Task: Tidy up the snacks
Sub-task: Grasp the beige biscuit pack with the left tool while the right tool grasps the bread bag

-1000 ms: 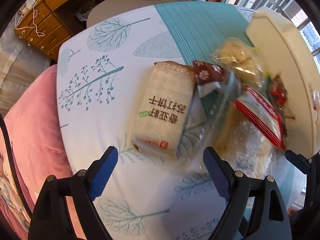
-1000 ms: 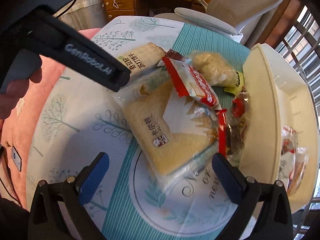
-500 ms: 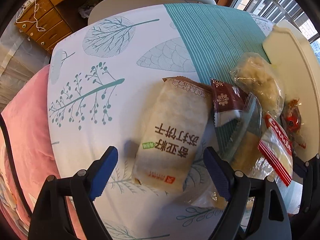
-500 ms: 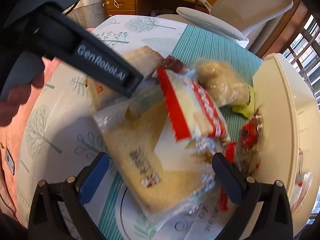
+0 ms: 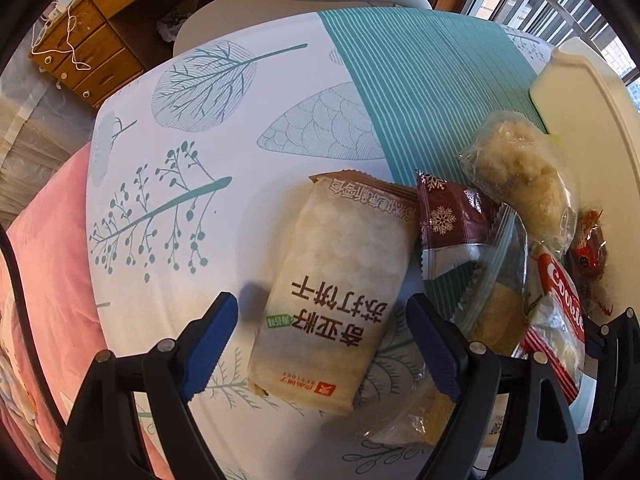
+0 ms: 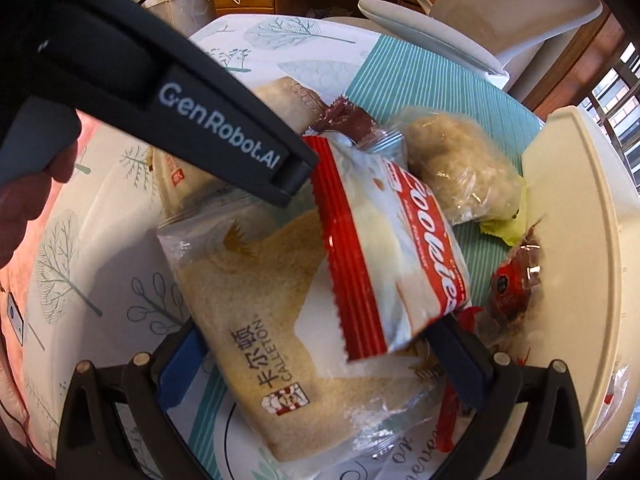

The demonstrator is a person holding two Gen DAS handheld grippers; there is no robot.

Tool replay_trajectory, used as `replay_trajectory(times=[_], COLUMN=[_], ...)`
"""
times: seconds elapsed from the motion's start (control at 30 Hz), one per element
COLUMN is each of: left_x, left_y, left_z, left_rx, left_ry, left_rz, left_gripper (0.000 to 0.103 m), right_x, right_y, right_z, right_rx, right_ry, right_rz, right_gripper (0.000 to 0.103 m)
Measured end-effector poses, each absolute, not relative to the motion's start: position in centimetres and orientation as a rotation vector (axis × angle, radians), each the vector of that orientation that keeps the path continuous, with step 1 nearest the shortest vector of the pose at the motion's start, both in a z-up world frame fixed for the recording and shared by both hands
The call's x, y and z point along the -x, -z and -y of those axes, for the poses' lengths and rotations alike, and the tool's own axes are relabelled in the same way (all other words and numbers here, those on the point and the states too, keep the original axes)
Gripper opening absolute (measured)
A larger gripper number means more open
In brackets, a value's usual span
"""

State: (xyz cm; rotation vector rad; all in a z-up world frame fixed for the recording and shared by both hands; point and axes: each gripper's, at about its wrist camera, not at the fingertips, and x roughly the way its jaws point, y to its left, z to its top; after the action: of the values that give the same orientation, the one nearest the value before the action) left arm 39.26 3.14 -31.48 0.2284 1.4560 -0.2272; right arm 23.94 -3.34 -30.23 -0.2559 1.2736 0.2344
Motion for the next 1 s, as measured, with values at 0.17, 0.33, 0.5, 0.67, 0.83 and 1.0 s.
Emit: replay_trajectory(times=[0.17, 0.33, 0.5, 0.67, 0.83, 1.0], left_x=[-39.2, -39.1, -38.6, -37.4, -35.9, -33.7], left_y=[31.5, 31.2, 31.0, 30.7, 29.3, 27.2], left_z=[-3.5, -3.9, -4.4, -5.4, -7.6, -9.5], left_rx=[-0.210, -0.201, -0.220, -0.205, -0.146, -0.117], left_ry=[0.237, 0.245, 0.268, 0.252, 0.234, 0.219], left_rz=[-1.450, -1.417, -1.407, -1.403, -1.372, -1.363], left_gripper=[0.076, 0.062, 0.055, 0.054, 0.053, 0.053], right_x=[-25.1, -26.8, -27.6, -27.7, -27.5, -26.9], right_y=[30.8, 31.3, 31.5, 31.9, 31.7, 31.5], right_z=[3.8, 4.5, 4.8, 4.6, 5.2, 5.7], right_rx=[0.216, 0.188, 0.195, 0.233, 0.168, 0.093], right_ry=[-0.234, -0.273, -0.280, -0.311, -0.287, -0.280], right_rz=[-1.346, -1.417, -1.446, -1.488, -1.507, -1.534], right_gripper=[0.103, 0.103, 0.102, 0.100, 0.096, 0.092])
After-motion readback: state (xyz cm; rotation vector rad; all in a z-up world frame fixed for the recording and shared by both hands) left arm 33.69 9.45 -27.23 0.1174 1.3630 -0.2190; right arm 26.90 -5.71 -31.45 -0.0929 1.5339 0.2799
